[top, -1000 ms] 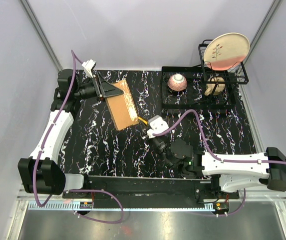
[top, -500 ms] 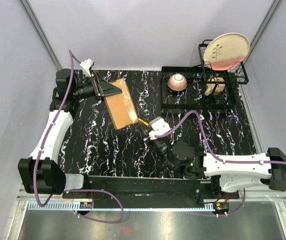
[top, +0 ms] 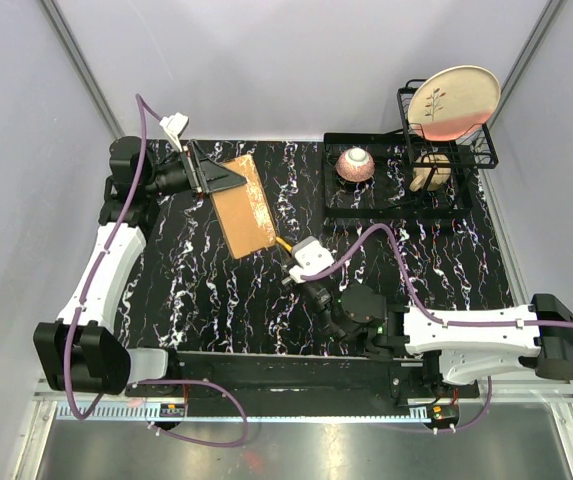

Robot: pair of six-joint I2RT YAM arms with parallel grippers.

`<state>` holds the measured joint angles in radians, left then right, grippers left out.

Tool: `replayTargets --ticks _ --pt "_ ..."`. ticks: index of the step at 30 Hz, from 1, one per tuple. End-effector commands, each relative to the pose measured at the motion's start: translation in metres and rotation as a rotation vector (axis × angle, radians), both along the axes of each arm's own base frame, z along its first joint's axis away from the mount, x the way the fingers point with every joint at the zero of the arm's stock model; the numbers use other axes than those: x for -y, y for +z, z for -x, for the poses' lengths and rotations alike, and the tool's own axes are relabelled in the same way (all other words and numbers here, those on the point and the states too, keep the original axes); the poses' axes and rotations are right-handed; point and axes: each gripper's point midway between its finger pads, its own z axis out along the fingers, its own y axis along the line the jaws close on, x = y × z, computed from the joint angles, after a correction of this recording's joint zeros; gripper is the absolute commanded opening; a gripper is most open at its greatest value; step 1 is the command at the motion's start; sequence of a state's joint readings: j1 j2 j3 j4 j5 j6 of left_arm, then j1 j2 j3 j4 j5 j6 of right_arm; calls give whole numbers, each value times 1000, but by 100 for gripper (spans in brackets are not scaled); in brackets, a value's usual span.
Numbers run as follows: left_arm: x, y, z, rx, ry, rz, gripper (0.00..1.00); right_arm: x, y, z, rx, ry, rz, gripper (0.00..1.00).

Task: Unpack the express box
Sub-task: Cut the express box.

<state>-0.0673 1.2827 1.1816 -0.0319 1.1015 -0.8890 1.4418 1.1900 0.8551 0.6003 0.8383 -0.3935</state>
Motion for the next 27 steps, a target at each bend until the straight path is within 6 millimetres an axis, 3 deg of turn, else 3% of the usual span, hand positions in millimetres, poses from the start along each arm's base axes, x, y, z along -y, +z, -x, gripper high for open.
replayTargets --ticks 1,9,13,21,27 --pt "15 47 38 108 -104 47 2 -16 5 4 23 22 18 0" --pt "25 49 66 114 -218 52 23 -18 24 4 78 22 4 0" --pt "36 48 94 154 -385 56 29 -11 42 4 123 18 10 0" --pt "44 41 134 166 -578 55 32 5 51 3 155 -8 21 0" --pt "47 34 127 145 -552 53 30 13 72 4 193 -11 7 0"
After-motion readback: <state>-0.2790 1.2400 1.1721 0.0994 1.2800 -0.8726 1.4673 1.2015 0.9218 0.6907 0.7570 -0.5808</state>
